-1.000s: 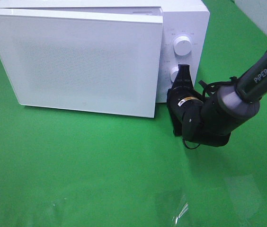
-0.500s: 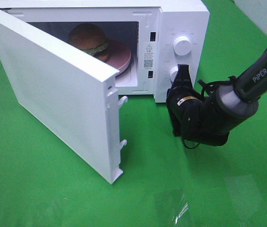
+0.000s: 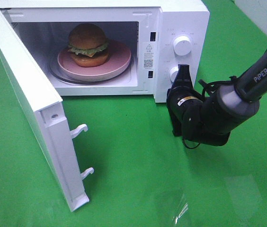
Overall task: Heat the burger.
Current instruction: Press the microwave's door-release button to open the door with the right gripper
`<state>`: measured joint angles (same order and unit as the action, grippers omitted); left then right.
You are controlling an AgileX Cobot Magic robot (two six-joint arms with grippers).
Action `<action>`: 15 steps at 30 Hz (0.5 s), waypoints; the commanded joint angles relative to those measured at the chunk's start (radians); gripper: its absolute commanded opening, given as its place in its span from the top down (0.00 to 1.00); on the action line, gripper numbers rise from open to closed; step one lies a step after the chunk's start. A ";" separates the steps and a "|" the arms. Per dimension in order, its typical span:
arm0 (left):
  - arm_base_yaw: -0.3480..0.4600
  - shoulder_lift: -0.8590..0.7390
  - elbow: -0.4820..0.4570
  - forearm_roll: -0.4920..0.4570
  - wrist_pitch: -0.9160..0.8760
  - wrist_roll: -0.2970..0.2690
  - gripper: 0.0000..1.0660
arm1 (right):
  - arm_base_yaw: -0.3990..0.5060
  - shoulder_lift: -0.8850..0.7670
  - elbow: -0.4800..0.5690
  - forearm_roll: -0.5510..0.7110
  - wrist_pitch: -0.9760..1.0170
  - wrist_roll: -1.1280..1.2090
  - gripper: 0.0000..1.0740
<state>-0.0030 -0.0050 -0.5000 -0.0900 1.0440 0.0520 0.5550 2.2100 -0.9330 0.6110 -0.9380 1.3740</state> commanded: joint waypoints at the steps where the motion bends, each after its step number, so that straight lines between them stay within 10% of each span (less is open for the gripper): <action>1: 0.005 -0.015 0.003 -0.001 -0.008 0.001 0.08 | -0.027 -0.028 -0.054 -0.098 -0.182 0.018 1.00; 15: 0.005 -0.015 0.003 -0.001 -0.008 0.001 0.08 | 0.001 -0.119 0.105 -0.135 0.063 0.040 1.00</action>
<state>-0.0030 -0.0050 -0.5000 -0.0900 1.0440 0.0520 0.5550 2.1090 -0.8280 0.5030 -0.8830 1.4130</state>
